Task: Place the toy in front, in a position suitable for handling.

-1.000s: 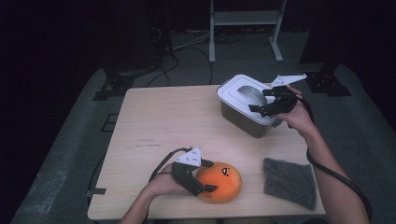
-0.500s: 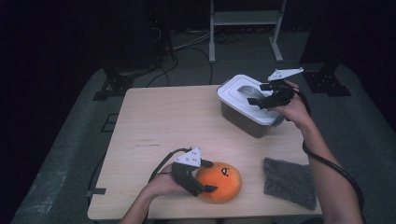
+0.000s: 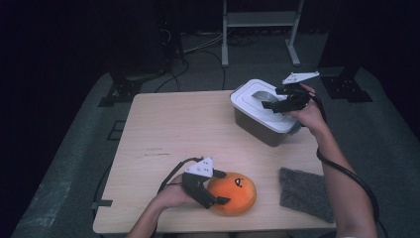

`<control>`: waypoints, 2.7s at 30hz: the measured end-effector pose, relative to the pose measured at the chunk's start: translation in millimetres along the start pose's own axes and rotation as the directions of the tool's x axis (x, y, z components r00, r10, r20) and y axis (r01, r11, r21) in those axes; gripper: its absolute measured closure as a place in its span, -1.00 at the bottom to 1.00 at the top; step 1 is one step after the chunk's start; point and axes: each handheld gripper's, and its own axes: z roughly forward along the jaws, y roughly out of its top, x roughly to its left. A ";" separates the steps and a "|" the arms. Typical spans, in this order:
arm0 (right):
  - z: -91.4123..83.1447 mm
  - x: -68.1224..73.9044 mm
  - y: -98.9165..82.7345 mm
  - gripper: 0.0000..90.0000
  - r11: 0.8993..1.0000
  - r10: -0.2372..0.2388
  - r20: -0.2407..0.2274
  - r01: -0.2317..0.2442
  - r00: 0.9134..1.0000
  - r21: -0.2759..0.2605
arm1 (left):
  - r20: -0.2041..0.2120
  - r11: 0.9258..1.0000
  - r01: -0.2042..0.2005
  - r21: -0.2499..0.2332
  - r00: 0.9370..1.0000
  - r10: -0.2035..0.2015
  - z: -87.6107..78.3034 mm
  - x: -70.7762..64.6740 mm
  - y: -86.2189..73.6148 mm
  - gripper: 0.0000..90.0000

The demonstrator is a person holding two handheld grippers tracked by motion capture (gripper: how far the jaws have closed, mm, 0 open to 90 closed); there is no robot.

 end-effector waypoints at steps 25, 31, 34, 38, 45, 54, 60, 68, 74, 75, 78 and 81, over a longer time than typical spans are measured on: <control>8.6 -4.5 -8.3 0.26 1.000 0.001 0.052 -0.001 0.999 -0.004 | 0.004 1.000 -0.007 0.003 1.000 0.007 0.0 0.6 -0.2 -0.65; 10.1 -4.9 -9.9 0.37 1.000 0.003 0.061 -0.002 0.998 -0.006 | 0.006 1.000 -0.010 0.005 1.000 0.010 -0.3 0.8 -0.2 -0.65; 9.8 -5.2 -9.8 0.39 1.000 0.002 0.056 -0.002 0.998 -0.004 | 0.006 1.000 -0.010 0.006 1.000 0.010 -0.3 0.8 -0.1 -0.65; 9.7 -4.6 -9.4 0.43 1.000 -0.009 0.042 0.009 0.999 -0.001 | 0.006 1.000 -0.011 0.005 1.000 0.011 -0.2 0.7 0.0 -0.65; 8.5 -3.0 -10.2 0.45 1.000 -0.007 0.023 0.007 1.000 -0.003 | 0.005 1.000 -0.013 0.005 1.000 0.013 -0.4 0.5 -0.2 -0.65; 5.1 4.1 -12.3 0.46 1.000 -0.022 -0.025 0.022 0.999 -0.007 | 0.006 1.000 -0.013 0.003 1.000 0.013 0.1 0.2 -0.3 -0.65; 2.7 17.1 -14.0 0.45 0.998 -0.059 -0.077 0.058 0.995 -0.013 | 0.003 1.000 -0.015 0.003 1.000 0.015 0.9 -1.1 0.1 -0.65; 3.5 38.3 -14.2 0.45 0.995 -0.097 -0.145 0.094 0.985 -0.029 | -0.005 1.000 -0.011 0.005 1.000 0.011 -0.5 -1.7 -1.0 -0.65; 6.6 56.0 -12.7 0.45 0.992 -0.129 -0.212 0.123 0.969 -0.040 | -0.012 1.000 -0.023 0.010 1.000 0.023 -1.2 -3.6 -0.7 -0.65; 7.0 59.2 -12.2 0.45 0.990 -0.139 -0.221 0.133 0.965 -0.041 | -0.013 1.000 -0.024 0.011 1.000 0.024 -1.3 -3.7 -0.7 -0.65; 8.9 68.7 -10.4 0.45 0.987 -0.161 -0.252 0.155 0.954 -0.042 | -0.014 1.000 -0.024 0.014 1.000 0.025 -1.4 -4.4 -0.3 -0.65; 11.3 78.5 -8.1 0.45 0.983 -0.181 -0.278 0.176 0.943 -0.044 | -0.016 1.000 -0.024 0.014 1.000 0.024 -1.2 -5.2 0.0 -0.65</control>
